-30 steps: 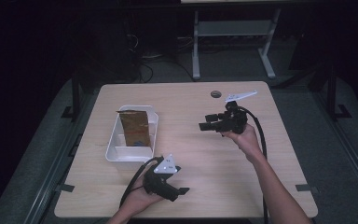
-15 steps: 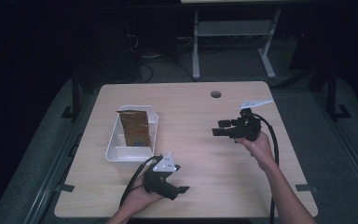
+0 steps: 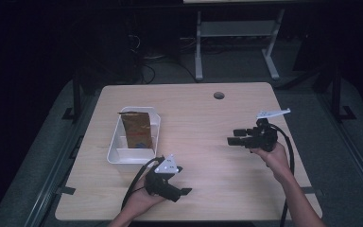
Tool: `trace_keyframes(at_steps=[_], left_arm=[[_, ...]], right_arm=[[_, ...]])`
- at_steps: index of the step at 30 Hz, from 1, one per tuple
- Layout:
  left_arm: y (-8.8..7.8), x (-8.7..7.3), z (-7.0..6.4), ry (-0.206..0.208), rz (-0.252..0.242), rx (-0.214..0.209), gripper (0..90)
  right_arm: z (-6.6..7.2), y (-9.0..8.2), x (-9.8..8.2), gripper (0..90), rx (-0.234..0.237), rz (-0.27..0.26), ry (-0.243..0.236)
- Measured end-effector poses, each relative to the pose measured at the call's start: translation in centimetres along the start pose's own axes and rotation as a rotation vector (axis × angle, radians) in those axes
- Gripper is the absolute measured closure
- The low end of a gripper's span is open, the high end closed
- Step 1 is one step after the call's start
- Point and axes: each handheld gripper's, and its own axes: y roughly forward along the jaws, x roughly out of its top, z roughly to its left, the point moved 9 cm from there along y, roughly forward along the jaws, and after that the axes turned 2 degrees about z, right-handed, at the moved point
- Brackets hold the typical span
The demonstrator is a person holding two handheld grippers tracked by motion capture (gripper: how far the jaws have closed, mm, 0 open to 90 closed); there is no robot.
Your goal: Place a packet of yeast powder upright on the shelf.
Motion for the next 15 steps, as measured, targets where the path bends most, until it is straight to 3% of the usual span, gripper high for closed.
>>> trace_keyframes(at_steps=[15], left_arm=[[0.1, 0.1, 0.0, -0.001, -0.001, -0.003, 19.3]], right_arm=[[-0.5, -2.5, -3.3, 29.9, -0.029, -0.003, 0.036]])
